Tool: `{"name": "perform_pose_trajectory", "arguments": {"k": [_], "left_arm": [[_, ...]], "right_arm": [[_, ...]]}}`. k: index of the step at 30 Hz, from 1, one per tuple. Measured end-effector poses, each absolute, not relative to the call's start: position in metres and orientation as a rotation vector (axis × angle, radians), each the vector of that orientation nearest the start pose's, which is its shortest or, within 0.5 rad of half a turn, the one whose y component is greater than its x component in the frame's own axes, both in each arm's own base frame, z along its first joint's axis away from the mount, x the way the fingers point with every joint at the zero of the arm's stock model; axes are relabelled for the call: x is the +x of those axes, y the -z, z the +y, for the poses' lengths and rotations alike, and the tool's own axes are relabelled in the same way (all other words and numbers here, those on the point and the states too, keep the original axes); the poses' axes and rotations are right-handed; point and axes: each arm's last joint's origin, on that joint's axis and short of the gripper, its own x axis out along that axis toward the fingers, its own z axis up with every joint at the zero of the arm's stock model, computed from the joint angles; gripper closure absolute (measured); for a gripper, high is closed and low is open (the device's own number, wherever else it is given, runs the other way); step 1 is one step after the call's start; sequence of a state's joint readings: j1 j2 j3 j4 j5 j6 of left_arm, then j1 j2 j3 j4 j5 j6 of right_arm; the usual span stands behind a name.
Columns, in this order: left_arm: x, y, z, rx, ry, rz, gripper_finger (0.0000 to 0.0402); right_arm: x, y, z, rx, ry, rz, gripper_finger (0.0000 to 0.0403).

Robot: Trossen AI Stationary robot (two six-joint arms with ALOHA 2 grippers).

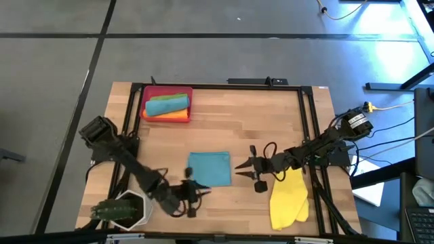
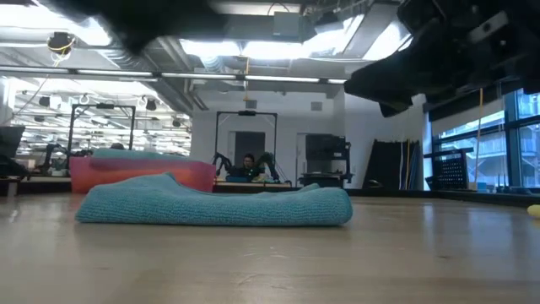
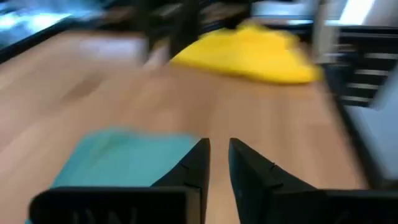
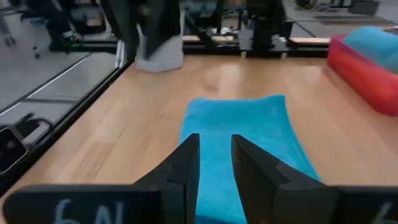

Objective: Roll microfiber towels into tight, uniform cylinder then place into a basket
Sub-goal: Roll the blue microfiber towel

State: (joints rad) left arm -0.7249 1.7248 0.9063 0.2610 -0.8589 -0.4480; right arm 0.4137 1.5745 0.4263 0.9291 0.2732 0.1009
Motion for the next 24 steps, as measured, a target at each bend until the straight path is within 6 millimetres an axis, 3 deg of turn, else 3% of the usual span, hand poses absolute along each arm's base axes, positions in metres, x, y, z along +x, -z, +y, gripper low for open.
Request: {"name": "perform_pose_trajectory", "arguments": {"k": [5, 10, 14, 18, 21, 24], "left_arm": [[0.297, -0.2, -0.202, 0.05, 0.06, 0.261, 0.0382], [0.3, -0.19, -0.187, 0.044, 0.076, 0.269, 0.04], [0.282, -0.168, -0.171, -0.012, 0.073, 0.182, 0.0397], [0.247, -0.143, -0.149, -0.084, 0.043, 0.093, 0.04], [0.229, -0.132, -0.134, -0.213, -0.053, 0.065, 0.0398], [0.224, -0.129, -0.133, -0.248, -0.071, 0.067, 0.0399]], "right_arm": [[0.247, -0.147, 0.107, 0.037, -0.18, 0.225, 0.0309], [0.243, -0.147, 0.115, 0.052, -0.213, 0.228, 0.0309], [0.241, -0.147, 0.12, 0.049, -0.225, 0.227, 0.0309], [0.241, -0.147, 0.119, 0.042, -0.175, 0.221, 0.0309], [0.242, -0.147, 0.116, 0.026, -0.112, 0.214, 0.0309], [0.245, -0.147, 0.109, 0.011, -0.032, 0.206, 0.0309]]}}
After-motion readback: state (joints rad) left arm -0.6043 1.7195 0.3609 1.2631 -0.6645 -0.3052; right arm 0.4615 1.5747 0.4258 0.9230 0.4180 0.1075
